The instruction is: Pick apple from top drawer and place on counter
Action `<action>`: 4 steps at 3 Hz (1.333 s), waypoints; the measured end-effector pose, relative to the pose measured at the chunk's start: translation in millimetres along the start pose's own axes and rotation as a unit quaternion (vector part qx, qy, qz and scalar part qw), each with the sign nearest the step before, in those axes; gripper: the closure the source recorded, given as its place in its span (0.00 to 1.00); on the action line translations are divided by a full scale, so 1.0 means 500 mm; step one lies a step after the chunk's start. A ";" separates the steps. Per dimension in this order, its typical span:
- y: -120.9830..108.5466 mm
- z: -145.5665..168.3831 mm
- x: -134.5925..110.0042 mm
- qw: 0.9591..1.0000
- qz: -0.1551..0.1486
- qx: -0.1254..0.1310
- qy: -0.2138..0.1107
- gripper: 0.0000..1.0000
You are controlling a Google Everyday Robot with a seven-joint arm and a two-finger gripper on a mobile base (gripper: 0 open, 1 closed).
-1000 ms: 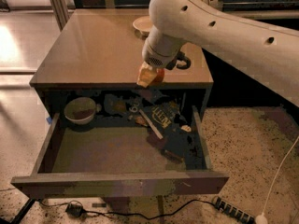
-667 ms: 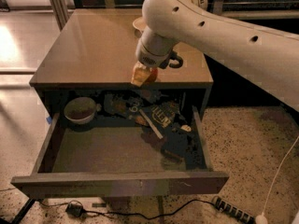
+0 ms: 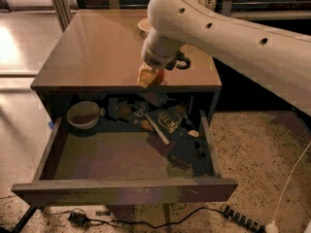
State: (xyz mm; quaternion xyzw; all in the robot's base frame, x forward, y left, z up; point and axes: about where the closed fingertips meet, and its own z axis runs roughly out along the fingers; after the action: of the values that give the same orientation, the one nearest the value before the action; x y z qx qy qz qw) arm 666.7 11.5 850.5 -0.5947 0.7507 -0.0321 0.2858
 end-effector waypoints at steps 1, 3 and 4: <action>-0.060 -0.037 -0.023 0.999 -0.002 0.051 -0.010 1.00; -0.128 -0.056 -0.052 0.996 -0.009 0.091 -0.018 1.00; -0.131 -0.032 -0.061 0.996 -0.013 0.081 -0.023 1.00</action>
Offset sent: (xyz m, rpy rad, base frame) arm 0.0656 -0.0098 0.0976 -0.0118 -0.2929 -0.0830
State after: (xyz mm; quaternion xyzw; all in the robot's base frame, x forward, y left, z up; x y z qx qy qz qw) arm 720.5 15.6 901.1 -0.5796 0.7313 -0.0826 0.3498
